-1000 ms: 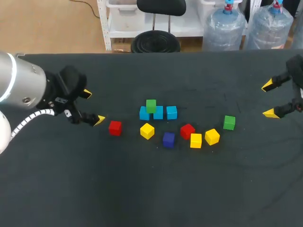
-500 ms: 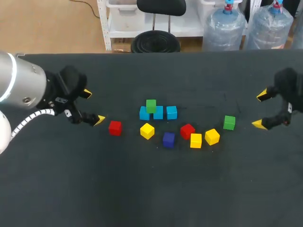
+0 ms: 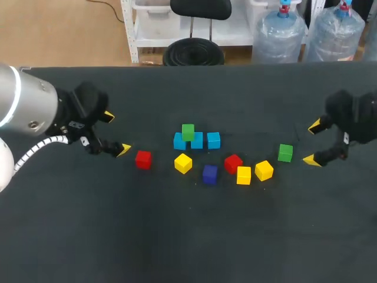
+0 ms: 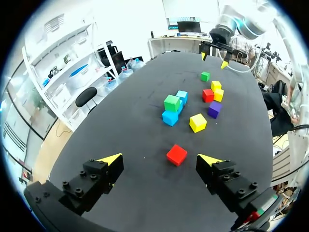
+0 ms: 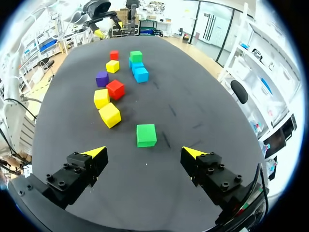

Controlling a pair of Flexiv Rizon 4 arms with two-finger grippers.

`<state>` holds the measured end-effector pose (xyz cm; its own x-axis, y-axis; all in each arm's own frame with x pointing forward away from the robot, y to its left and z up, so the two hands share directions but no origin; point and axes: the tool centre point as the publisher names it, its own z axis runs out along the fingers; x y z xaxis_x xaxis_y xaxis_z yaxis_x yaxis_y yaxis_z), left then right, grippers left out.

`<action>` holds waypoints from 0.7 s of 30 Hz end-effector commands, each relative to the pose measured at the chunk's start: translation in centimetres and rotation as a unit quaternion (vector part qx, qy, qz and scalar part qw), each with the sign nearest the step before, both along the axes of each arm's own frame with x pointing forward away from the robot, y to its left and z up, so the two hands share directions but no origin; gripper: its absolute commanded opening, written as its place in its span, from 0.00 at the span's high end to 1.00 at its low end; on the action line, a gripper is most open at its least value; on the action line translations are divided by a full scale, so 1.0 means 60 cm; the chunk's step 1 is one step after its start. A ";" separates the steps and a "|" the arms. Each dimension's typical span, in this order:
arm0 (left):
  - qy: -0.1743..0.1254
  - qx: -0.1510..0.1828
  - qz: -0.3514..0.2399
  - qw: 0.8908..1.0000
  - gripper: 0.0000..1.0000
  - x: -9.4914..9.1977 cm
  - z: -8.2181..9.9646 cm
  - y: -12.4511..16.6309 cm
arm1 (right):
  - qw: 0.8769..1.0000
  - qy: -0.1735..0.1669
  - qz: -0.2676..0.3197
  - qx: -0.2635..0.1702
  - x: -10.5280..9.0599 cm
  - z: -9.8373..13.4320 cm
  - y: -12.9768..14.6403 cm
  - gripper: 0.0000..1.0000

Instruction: Place the blue cubes, place green cubes on the blue cubes, place the yellow cubes on the green cubes, then place the red cubes on the yellow cubes, and place purple cube on the red cubes.

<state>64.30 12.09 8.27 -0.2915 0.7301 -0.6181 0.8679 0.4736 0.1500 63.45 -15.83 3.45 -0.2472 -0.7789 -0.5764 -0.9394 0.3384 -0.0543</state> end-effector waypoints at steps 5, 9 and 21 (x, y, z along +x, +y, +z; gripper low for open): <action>-0.001 -0.002 0.000 1.000 0.00 0.000 -0.001 0.001 | 1.000 0.009 0.010 -0.016 0.015 -0.031 0.023 0.00; -0.001 -0.002 0.000 1.000 0.00 0.000 -0.001 0.001 | 1.000 0.012 0.013 -0.026 0.015 -0.040 0.027 0.00; -0.001 -0.002 0.000 1.000 0.00 0.000 -0.001 0.001 | 0.998 0.024 0.025 -0.048 0.020 -0.050 0.041 0.00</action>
<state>64.30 12.08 8.27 -0.2917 0.7302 -0.6179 0.8678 0.4737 0.1501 64.20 -13.67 0.55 -0.2264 -0.8357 -0.5004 -0.9579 0.2842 -0.0413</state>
